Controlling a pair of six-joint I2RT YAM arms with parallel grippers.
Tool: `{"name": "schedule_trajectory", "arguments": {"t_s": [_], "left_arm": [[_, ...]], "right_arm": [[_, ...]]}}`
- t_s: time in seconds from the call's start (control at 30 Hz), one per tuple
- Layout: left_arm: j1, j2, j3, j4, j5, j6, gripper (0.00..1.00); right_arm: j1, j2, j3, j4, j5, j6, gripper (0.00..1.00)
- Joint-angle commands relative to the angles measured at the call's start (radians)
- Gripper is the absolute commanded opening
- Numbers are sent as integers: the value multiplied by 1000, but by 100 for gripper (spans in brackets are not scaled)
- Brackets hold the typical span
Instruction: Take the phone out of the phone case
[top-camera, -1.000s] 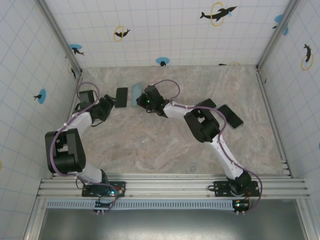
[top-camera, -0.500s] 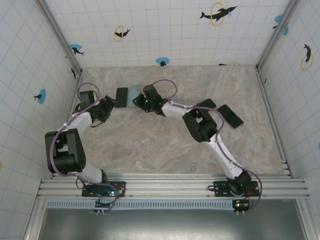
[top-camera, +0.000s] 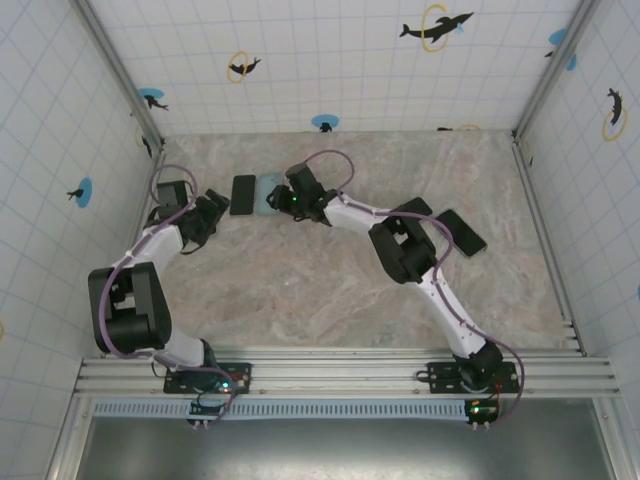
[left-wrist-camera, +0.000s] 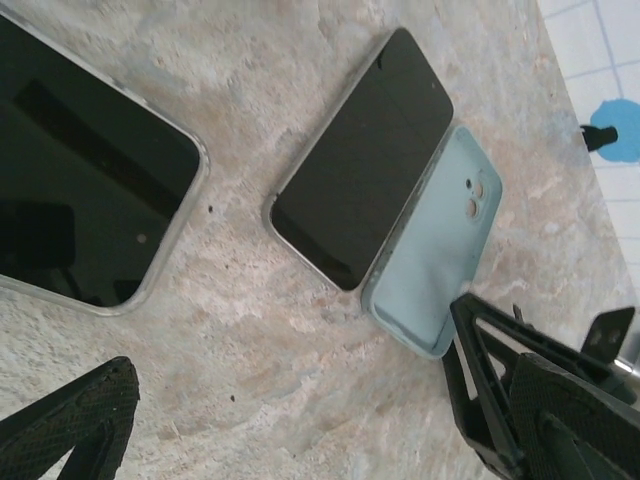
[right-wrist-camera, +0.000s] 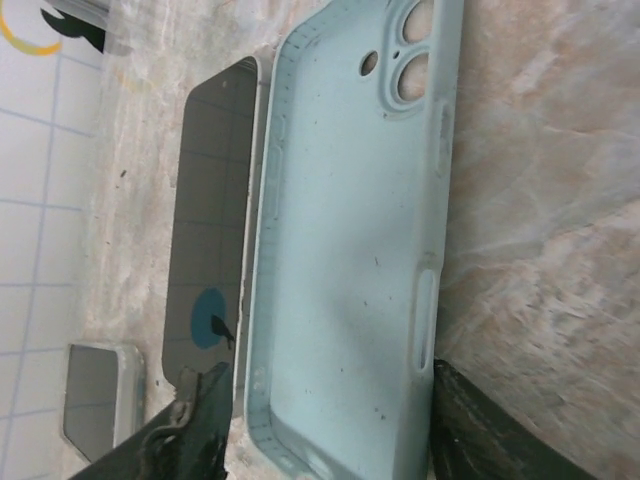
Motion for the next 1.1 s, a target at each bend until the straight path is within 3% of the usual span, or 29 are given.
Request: {"name": "schedule_trajectory", "arguments": {"t_s": [0.0, 0.23, 0.43, 0.53, 0.8, 1.07], "left_arm": [[8, -29, -5, -41, -82, -30, 98], [8, -3, 15, -107, -201, -144, 98], [7, 64, 87, -211, -344, -234, 98], [6, 137, 179, -316, -404, -279, 98], [8, 286, 317, -410, -464, -353, 98], [14, 423, 466, -473, -481, -387, 98]], "right_arm": [[-8, -99, 41, -114, 42, -82, 58], [-11, -196, 8, -175, 53, -213, 67], [-19, -333, -124, -157, -22, -278, 73], [-33, -417, -246, -112, -55, -278, 78], [-91, -663, -602, 17, -121, -250, 84], [-175, -902, -901, 38, -155, -239, 84]]}}
